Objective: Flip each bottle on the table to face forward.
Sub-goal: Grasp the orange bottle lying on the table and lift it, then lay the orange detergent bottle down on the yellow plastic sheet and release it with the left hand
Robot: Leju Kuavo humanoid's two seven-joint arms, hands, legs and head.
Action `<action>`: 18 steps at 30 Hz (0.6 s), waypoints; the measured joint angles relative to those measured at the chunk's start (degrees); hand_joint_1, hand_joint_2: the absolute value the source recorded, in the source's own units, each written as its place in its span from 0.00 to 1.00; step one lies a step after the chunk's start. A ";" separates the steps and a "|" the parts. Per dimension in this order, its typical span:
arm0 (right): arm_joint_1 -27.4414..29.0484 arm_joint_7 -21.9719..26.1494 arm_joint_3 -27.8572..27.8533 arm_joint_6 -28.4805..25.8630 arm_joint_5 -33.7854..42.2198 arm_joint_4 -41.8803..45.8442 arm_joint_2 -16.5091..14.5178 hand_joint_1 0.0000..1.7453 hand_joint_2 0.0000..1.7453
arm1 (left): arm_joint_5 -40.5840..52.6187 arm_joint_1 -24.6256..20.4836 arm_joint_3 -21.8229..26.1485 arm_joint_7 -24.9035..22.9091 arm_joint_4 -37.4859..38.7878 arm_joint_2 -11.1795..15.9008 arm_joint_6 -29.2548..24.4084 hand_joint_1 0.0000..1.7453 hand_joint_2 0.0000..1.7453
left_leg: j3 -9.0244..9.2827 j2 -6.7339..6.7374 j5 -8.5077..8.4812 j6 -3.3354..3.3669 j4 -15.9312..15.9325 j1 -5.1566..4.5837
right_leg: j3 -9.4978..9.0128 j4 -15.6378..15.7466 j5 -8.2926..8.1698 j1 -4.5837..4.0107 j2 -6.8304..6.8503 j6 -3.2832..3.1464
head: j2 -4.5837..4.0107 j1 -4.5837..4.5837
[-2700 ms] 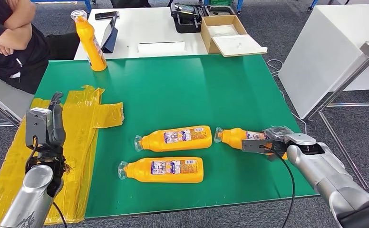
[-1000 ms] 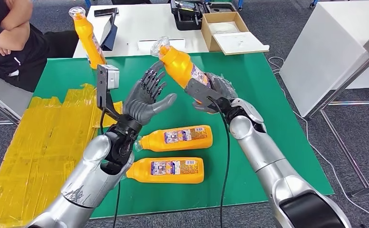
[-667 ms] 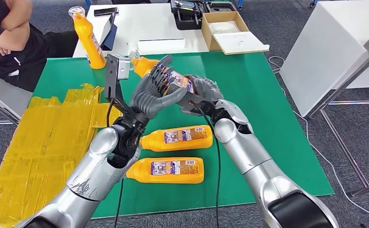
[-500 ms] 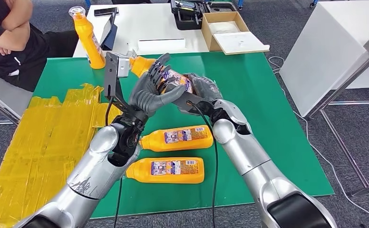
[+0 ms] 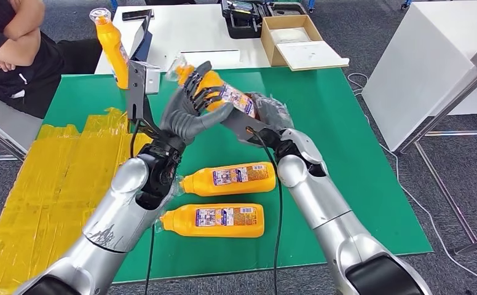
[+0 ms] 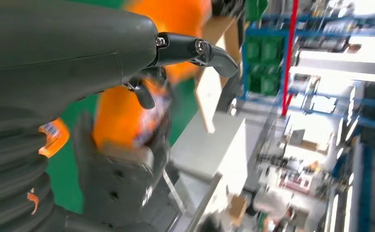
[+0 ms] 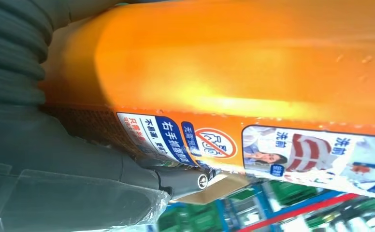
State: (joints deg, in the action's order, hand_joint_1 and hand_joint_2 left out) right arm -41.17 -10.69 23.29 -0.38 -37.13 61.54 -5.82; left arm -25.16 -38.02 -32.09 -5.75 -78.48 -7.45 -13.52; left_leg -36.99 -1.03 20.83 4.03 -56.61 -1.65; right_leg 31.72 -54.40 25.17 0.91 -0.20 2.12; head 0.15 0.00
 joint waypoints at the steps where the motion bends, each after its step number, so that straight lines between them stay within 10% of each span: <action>1: 0.16 0.12 -1.00 -0.72 0.09 -0.12 0.14 1.00 1.00 | 0.59 0.12 0.31 0.04 -0.58 0.07 -0.02 0.00 1.00 | 0.00 0.00 0.00 0.00 0.00 0.00 | 0.00 0.00 0.00 0.00 0.00 0.00 | 0.00 0.00; 18: 5.73 3.63 -14.12 -5.20 4.49 6.52 3.55 1.00 1.00 | 4.94 3.18 4.90 0.83 -7.77 0.82 -0.01 0.00 1.00 | -0.03 0.00 0.00 0.00 -0.01 -0.01 | 0.03 0.00 0.00 -0.01 0.00 0.00 | 0.00 -0.01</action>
State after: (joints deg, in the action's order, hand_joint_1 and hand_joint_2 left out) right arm -35.44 -7.05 9.17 -5.58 -32.64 68.06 -2.27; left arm -20.22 -34.83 -27.19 -4.92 -86.25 -6.63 -13.52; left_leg -37.02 -1.03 20.83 4.03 -56.61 -1.66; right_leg 31.76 -54.40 25.17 0.90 -0.20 2.12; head 0.15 -0.02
